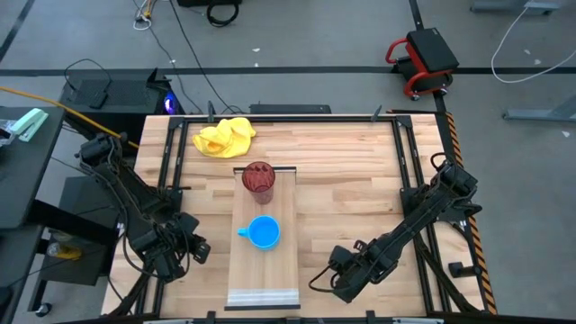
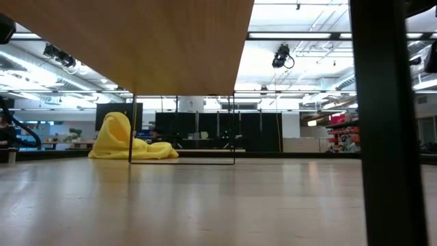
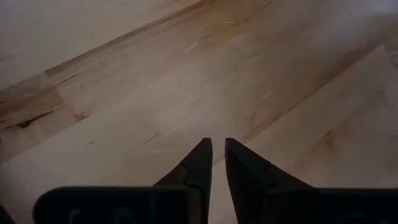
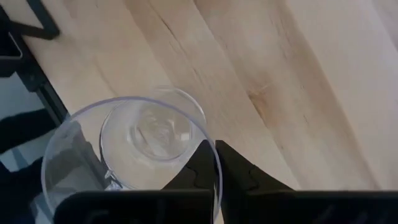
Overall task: Stack small to large cups/mugs on shelf
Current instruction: Put the transparent mug on the shelf
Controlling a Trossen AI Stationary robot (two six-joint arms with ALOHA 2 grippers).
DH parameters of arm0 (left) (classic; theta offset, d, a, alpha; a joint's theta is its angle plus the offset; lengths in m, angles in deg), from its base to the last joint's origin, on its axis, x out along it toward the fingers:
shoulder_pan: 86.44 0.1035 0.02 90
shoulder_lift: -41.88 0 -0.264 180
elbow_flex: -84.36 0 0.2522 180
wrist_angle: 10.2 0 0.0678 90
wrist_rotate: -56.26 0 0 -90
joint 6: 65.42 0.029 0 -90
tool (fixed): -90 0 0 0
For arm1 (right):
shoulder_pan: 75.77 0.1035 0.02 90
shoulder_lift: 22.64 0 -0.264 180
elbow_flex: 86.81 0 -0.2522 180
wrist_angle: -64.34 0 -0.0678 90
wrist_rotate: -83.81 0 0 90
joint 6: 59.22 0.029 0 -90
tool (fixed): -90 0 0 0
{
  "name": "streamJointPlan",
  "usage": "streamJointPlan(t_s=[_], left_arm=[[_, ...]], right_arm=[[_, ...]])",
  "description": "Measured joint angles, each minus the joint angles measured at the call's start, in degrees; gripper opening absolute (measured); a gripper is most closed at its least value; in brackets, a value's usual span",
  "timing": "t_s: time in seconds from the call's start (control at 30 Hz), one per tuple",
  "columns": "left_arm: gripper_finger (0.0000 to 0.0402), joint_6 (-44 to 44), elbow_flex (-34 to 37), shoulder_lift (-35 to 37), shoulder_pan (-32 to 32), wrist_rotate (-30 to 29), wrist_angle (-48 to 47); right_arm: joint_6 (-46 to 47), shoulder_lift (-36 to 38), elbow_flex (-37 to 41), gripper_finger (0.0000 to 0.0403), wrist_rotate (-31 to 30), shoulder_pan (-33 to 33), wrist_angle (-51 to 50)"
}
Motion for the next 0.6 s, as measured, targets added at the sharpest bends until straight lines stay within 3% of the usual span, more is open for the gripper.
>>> streamJointPlan(t_s=[0.17,0.33,0.6], left_arm=[[0.0046,0.0,0.0,0.0,0.0,0.0,0.0],[0.0045,0.0,0.0,0.0,0.0,-0.2,0.0],[0.0034,0.2,0.0,0.0,0.1,-2.4,-0.6]], right_arm=[[6.1,0.4,0.0,0.0006,-1.4,0.0,-0.1],[16.2,1.6,-1.3,0.0004,-8.9,0.5,-1.3],[41.3,1.6,-5.1,0.0002,-11.4,0.9,-13.9]])
